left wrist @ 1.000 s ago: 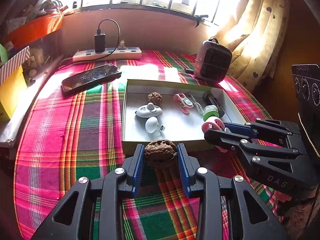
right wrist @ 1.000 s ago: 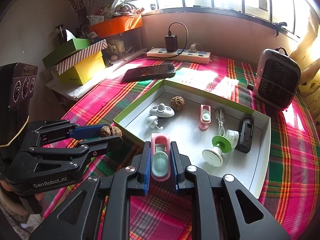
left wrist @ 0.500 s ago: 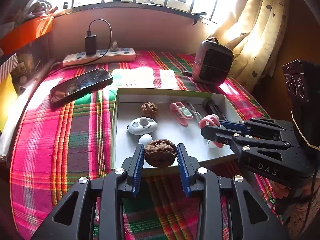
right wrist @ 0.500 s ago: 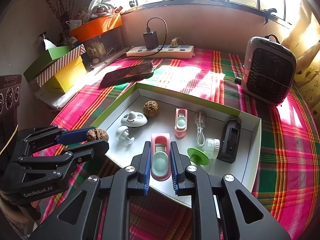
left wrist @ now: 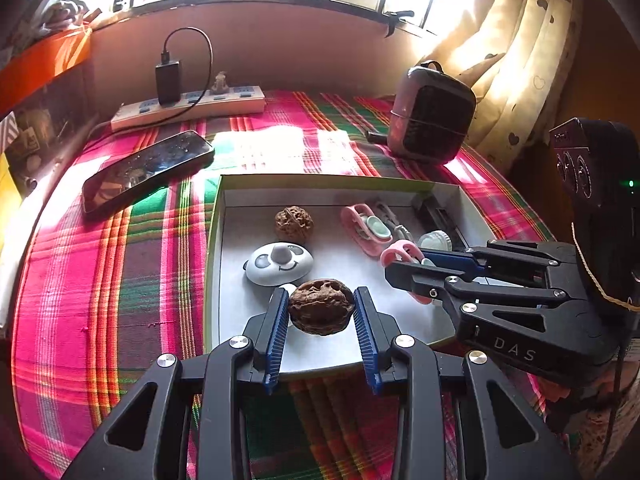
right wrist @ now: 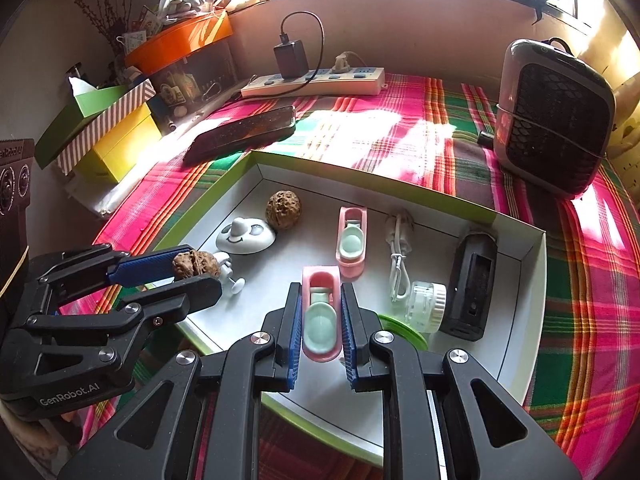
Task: Organize objects
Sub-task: 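Lower the walnut and pink clip toward the box floor with both grippers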
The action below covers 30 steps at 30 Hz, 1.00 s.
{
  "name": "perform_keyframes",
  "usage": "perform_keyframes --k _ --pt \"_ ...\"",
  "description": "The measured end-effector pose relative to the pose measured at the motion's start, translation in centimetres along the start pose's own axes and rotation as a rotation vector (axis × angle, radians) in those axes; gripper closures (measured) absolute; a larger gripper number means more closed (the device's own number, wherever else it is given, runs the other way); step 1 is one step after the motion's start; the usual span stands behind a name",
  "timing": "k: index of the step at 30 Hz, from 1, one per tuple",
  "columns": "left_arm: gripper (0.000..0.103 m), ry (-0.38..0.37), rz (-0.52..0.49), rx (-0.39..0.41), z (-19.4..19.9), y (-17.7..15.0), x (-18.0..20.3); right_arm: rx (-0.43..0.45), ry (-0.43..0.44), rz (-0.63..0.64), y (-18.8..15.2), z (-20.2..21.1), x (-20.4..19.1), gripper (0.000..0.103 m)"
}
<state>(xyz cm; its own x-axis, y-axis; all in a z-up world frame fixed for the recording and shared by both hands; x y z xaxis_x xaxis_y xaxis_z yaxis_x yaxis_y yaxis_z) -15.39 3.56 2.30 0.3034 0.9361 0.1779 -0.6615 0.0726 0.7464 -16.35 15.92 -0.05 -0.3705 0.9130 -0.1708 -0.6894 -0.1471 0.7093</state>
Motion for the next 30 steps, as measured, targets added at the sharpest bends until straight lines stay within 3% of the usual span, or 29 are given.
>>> perform_keyframes --k 13,30 --pt "0.072 0.007 -0.036 -0.005 -0.7 0.2 1.0 -0.009 -0.076 0.046 -0.2 -0.4 0.7 0.085" --pt "0.072 -0.004 -0.076 -0.034 -2.5 0.1 2.9 -0.01 -0.113 0.053 -0.7 -0.2 1.9 0.085"
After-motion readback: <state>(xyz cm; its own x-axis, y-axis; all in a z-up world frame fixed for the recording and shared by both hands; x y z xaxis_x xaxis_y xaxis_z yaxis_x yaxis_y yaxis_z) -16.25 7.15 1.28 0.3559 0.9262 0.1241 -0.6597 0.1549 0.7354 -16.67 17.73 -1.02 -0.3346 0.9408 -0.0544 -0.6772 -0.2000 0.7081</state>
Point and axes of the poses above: each gripper's, at about its wrist camera, not at the fingertips, and z roughly against the way its jaws point, x to its right, y to its top, the point moved 2 cm from there along -z, roughly the way its jaws point, and after that the axes turned 8 degrees about x, right-handed, at the moved point
